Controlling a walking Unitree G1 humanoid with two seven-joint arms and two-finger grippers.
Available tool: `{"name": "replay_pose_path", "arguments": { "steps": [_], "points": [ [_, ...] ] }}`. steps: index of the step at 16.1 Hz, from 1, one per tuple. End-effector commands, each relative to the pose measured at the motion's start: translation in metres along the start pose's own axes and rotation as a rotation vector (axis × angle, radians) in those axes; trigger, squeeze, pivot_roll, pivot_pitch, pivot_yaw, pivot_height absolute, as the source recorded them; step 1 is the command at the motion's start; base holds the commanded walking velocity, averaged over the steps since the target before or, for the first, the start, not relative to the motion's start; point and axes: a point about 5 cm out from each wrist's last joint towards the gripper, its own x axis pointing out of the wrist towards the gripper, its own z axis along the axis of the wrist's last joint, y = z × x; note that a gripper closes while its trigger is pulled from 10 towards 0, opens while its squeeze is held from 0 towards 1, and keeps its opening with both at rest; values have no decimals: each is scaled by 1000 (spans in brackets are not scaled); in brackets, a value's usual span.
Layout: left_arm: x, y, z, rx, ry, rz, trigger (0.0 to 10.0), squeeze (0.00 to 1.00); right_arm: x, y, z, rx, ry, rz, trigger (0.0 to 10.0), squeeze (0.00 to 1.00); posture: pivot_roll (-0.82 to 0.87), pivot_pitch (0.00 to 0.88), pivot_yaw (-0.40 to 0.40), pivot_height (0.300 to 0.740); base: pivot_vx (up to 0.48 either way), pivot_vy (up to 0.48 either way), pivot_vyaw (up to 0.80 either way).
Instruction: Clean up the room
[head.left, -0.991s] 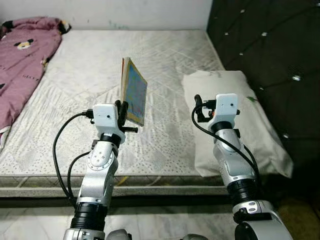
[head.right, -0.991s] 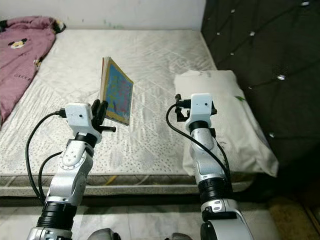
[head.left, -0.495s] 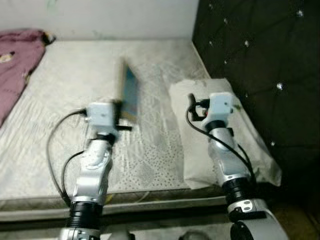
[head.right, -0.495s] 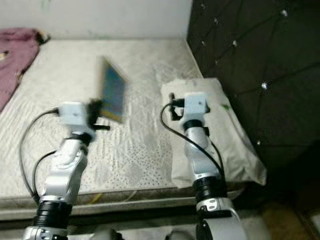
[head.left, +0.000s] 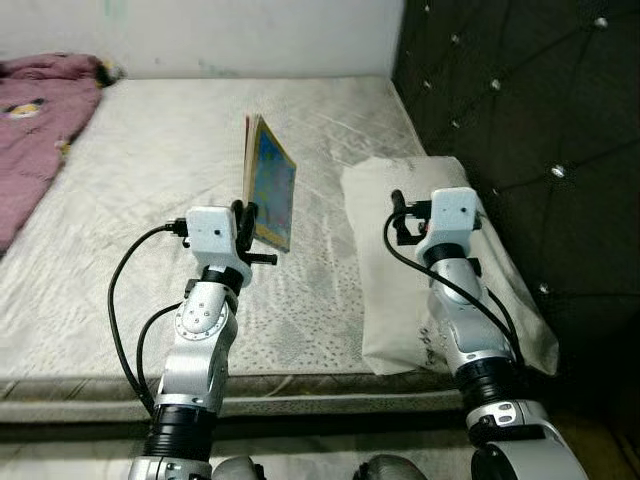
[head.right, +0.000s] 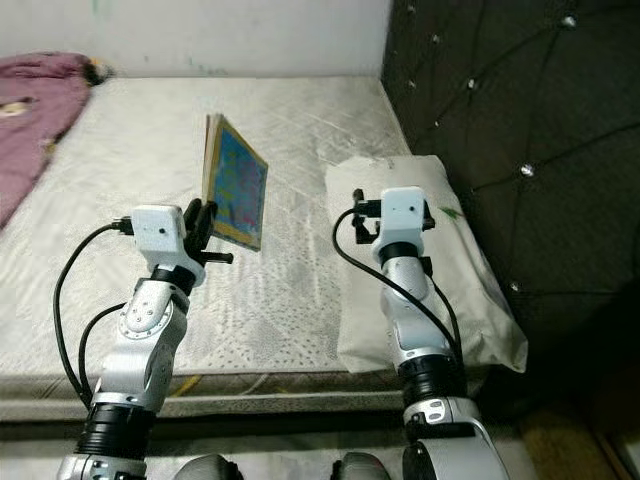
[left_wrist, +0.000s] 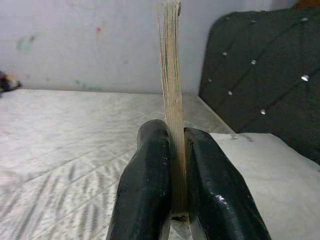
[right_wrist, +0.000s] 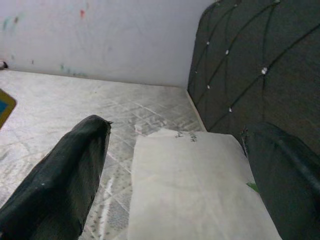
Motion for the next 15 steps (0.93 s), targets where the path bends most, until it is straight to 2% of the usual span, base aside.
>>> {"name": "replay_pose_path", "arguments": {
  "steps": [1,7,12,15],
  "points": [
    [2,1,10,4,-43,10,10000,0,3,3,5,7,-18,10,10000,0,-99,0,16,740,0,0,481],
    [3,0,11,-6,-54,-10,10000,0,3,3,4,17,-14,2,10000,0,-100,0,18,740,0,0,0],
    [3,-1,12,-10,-60,-17,10000,0,4,2,4,21,-13,1,10000,0,-100,0,17,740,286,0,0],
    [4,-1,10,-5,-48,-4,10000,0,5,2,5,19,-18,3,10000,0,-99,0,17,740,0,0,0]
  ]
}}
